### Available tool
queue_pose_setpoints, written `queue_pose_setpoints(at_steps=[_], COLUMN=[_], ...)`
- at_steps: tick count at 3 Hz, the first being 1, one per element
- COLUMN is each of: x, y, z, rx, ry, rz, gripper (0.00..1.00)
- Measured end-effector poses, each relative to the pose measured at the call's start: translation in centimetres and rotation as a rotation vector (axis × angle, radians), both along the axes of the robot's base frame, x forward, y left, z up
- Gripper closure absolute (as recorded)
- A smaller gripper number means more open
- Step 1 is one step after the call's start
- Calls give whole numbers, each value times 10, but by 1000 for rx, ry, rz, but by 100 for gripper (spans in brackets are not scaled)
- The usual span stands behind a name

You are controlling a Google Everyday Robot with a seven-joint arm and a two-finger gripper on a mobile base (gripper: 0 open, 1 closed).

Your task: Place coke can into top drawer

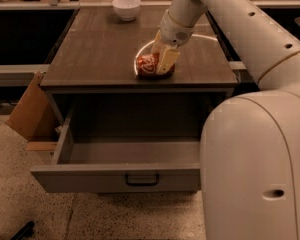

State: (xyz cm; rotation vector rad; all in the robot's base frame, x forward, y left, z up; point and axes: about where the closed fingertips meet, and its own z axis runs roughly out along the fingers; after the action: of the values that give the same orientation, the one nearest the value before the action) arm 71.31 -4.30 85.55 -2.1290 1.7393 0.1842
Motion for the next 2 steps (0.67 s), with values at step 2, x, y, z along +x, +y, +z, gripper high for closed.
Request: queue_pose_setpoints(at_steps=[2], x=[-14], y=[2], z=[30], rx=[25], ry=[-94], rz=[5], gripper=[94])
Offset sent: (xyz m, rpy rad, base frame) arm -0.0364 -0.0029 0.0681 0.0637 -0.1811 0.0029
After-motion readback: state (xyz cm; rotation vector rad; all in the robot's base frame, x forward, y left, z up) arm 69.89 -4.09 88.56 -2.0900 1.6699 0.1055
